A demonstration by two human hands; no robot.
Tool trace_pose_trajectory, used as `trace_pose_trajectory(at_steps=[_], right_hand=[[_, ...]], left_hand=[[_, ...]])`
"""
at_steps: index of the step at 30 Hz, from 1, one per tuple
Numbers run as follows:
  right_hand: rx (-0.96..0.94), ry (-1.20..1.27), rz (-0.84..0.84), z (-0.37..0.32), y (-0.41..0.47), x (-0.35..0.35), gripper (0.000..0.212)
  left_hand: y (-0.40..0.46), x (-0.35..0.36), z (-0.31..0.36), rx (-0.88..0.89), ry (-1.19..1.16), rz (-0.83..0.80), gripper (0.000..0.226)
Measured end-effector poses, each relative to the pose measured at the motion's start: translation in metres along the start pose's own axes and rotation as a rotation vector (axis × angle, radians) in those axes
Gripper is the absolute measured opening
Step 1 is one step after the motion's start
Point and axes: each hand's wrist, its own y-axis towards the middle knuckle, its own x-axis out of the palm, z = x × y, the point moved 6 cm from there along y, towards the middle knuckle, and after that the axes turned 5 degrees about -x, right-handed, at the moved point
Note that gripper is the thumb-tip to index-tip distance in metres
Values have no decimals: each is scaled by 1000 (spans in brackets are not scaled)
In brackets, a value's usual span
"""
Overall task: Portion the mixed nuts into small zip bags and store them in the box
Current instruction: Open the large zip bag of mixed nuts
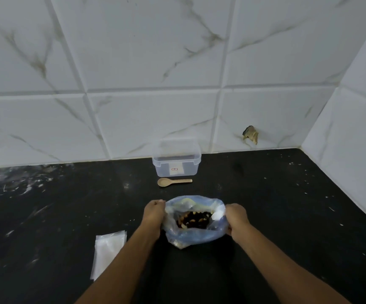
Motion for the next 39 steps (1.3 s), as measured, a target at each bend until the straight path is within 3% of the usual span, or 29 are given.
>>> trace_pose_trajectory(at_steps=[3, 5, 7, 10, 12, 15, 17, 19, 22, 25, 27, 29, 33, 35, 36, 37, 39], right_hand=[[-98, -385, 37, -6, -6, -12, 20], [-337, -573, 103, -30, -11, -13, 18], [-526, -631, 65, -48, -12, -3, 16], [-483, -733, -194, -47, -13, 23, 30], [-449, -790, -216, -40, -13, 32, 23], [-419, -672, -121, -34, -13, 31, 30], [-342, -463, -86, -31, -13, 25, 34], [-202, -190, -67, -28, -15, 16, 28], [21, 101, -36, -21, -13, 6, 25], [143, 234, -16, -19, -9, -2, 27], [116, 273, -17, -19, -7, -4, 27], [37, 185, -36, -18, -8, -6, 28], [-216, -331, -24, -21, -12, -15, 15], [-534, -529, 122, -39, -22, -16, 3], [-694, -593, 162, -50, -32, -11, 6], [-823, -629, 146, -60, -41, -2, 10], [-919, -714, -14, -71, -55, 22, 14]], left_hand=[[-1, -10, -2, 149, 295, 92, 37], [-8, -17, -7, 235, 350, 180, 44], [-16, -20, -14, 284, 391, 234, 49], [-27, -8, -33, 223, 377, 143, 52], [-28, -1, -41, 182, 312, 110, 44], [-23, 0, -43, 189, 262, 158, 27], [-23, 0, -41, 185, 157, 144, 21], [-20, -2, -40, 57, -90, 97, 16], [-18, 4, -39, -294, -515, -100, 16], [-23, 12, -26, -327, -589, -245, 23], [-21, 11, -18, -255, -518, -239, 19], [-10, 3, -16, -120, -293, -129, 18], [2, -9, -14, 257, 326, 126, 27], [-11, -10, 2, 577, 557, 304, 26], [-21, -5, 12, 785, 680, 380, 22], [-35, 6, 22, 990, 813, 411, 20], [-56, 37, 32, 1236, 1143, 335, 18]])
